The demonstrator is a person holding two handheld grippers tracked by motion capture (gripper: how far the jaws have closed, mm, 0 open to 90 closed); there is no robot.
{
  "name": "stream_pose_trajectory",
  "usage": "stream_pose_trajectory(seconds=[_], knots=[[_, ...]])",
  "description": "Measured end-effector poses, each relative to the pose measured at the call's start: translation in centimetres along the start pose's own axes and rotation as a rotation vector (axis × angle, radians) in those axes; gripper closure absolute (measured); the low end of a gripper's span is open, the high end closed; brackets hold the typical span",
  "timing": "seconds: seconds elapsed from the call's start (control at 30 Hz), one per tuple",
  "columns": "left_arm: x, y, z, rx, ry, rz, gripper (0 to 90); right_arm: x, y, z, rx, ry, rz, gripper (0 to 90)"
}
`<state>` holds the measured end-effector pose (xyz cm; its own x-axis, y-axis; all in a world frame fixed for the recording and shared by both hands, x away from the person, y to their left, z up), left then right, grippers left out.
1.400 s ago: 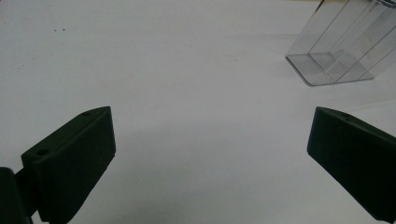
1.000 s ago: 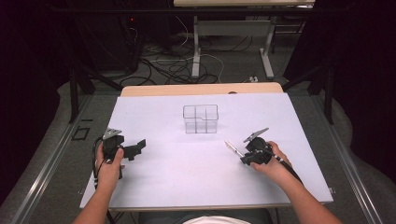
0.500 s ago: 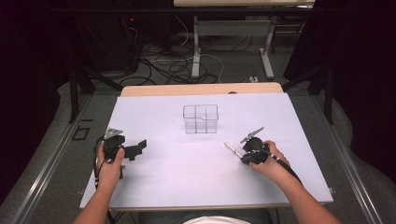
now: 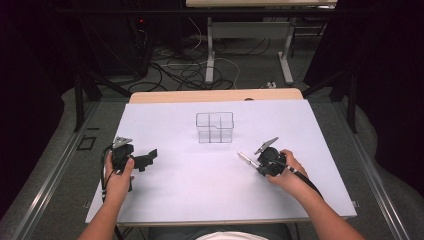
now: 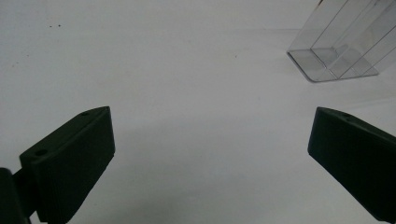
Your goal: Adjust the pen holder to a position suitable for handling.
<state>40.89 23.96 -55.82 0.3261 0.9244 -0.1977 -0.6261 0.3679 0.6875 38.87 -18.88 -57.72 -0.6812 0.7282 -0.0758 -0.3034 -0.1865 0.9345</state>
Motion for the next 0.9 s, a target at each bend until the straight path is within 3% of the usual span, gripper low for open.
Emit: stream_pose_trajectory(seconds=[0.03, 0.07, 0.1, 0.13, 0.17, 0.2, 0.23, 0.3, 0.6, 0.77, 0.9], knots=[[-0.1, -0.1, 0.0, 0.0, -0.003, -0.001, 0.1, -0.1, 1.3, -0.4, 0.17, 0.033, -0.015, 80.1], [-0.1, -0.1, -0.1, 0.011, -0.012, -0.007, 0.1, 0.0, 1.1, -0.3, 0.127, 0.043, -0.011, 80.1], [-0.3, -0.2, -0.1, 0.011, -0.026, -0.005, 0.1, 0.4, -0.4, 0.4, -0.109, 0.007, 0.002, 80.1], [-0.3, -0.2, -0.1, 0.011, -0.026, -0.005, 0.1, 0.4, -0.4, 0.4, -0.109, 0.007, 0.002, 80.1], [-0.5, -0.2, 0.0, 0.011, -0.035, -0.015, 0.1, 0.2, 1.2, -0.1, 0.114, 0.064, -0.023, 80.1], [-0.7, -0.2, 0.0, 0.013, -0.052, -0.012, 0.1, 0.2, 1.5, -0.1, 0.148, 0.075, -0.027, 80.1], [-0.7, -0.2, 0.0, 0.013, -0.052, -0.012, 0.1, 0.4, 0.5, 0.3, -0.015, 0.061, -0.02, 80.1], [-1.0, -0.4, -0.1, 0.013, -0.081, -0.015, 0.1, 0.6, 0.5, 0.5, -0.045, 0.084, -0.027, 80.1], [-1.0, -0.7, -0.3, 0.037, -0.062, -0.034, 0.1, 1.5, 1.0, 2.0, -0.123, 0.183, -0.039, 80.1], [-1.0, -0.7, -0.2, 0.026, -0.061, -0.033, 0.1, 2.5, 1.2, 3.2, -0.134, 0.266, -0.036, 80.1], [-1.0, -0.7, -0.4, 0.028, -0.072, -0.018, 0.2, 2.8, 1.2, 4.5, -0.138, 0.306, -0.03, 80.1]])
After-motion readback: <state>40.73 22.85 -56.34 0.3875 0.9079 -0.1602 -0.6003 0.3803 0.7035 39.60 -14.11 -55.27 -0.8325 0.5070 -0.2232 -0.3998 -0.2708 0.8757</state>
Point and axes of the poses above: each handheld gripper's, and its own axes: y roughly backward along the jaws, z roughly out of its top, x roughly to its left, the point moved 5 cm from there along -y, roughly forward along the jaws, and after that the axes turned 8 degrees about x, right-handed, at the moved point
